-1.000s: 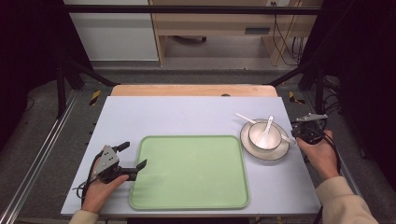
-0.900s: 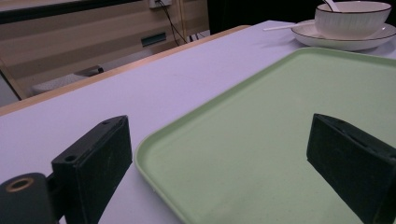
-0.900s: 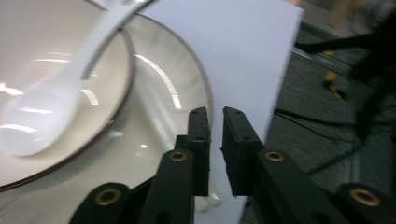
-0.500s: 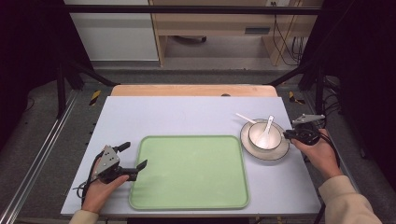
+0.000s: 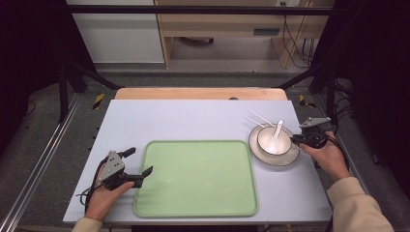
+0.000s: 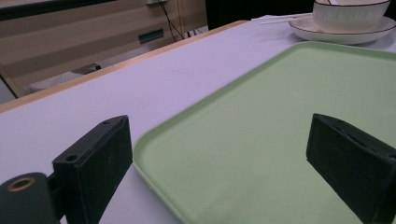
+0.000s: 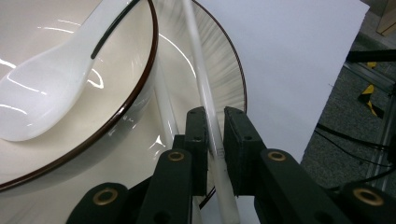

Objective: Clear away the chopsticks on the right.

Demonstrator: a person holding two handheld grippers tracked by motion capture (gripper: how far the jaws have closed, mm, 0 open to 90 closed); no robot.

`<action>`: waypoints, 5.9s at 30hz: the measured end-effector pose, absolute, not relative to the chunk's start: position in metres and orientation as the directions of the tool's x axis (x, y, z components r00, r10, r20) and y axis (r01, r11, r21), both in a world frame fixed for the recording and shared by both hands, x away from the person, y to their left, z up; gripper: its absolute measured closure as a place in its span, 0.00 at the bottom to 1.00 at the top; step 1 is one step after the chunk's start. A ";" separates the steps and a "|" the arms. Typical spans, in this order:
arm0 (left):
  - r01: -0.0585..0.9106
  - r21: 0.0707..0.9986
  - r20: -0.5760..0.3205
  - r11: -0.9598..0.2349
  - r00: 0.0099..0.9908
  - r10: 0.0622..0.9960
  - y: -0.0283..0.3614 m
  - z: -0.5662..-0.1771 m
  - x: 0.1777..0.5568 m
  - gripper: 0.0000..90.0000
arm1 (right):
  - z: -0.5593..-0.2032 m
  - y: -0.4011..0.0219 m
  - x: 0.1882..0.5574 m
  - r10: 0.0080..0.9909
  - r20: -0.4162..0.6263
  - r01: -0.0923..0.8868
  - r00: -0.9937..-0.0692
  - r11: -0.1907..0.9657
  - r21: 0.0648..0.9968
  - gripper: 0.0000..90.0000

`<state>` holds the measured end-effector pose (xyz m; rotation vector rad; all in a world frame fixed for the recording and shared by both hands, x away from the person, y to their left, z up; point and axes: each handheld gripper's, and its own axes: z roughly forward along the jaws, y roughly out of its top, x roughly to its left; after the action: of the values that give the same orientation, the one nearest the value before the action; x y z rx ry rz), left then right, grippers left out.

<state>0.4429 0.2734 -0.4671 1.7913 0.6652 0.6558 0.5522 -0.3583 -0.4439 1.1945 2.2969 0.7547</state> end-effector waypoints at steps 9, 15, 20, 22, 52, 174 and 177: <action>0.127 0.951 0.117 -0.281 0.694 0.710 0.273 -0.467 0.443 0.07 | -0.443 -0.356 0.551 0.835 -0.164 0.594 -0.525 0.497 0.633 0.93; 0.124 0.953 0.117 -0.277 0.692 0.713 0.274 -0.466 0.442 0.07 | -0.428 -0.357 0.544 0.866 -0.182 0.574 -0.466 0.452 0.683 0.93; 0.124 0.953 0.117 -0.276 0.690 0.715 0.274 -0.466 0.442 0.07 | -0.401 -0.350 0.523 0.895 -0.190 0.516 -0.404 0.394 0.760 0.93; 0.121 0.954 0.119 -0.275 0.689 0.715 0.274 -0.466 0.442 0.07 | -0.389 -0.341 0.510 0.897 -0.189 0.494 -0.401 0.385 0.780 0.93; 0.108 0.959 0.120 -0.261 0.682 0.722 0.280 -0.462 0.440 0.07 | -0.444 -0.139 0.386 0.739 0.003 0.531 -0.674 0.482 0.696 0.93; 0.116 0.956 0.115 -0.270 0.697 0.708 0.277 -0.464 0.440 0.07 | -0.403 -0.197 0.412 0.775 -0.168 0.434 -0.609 0.503 0.747 0.93; 0.115 0.956 0.116 -0.271 0.698 0.706 0.277 -0.464 0.440 0.07 | -0.410 -0.185 0.407 0.765 -0.154 0.438 -0.626 0.508 0.741 0.93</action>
<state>0.4405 0.2768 -0.4638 1.7802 0.6533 0.6535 0.4073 -0.1846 -0.4099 0.9864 2.2849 0.9327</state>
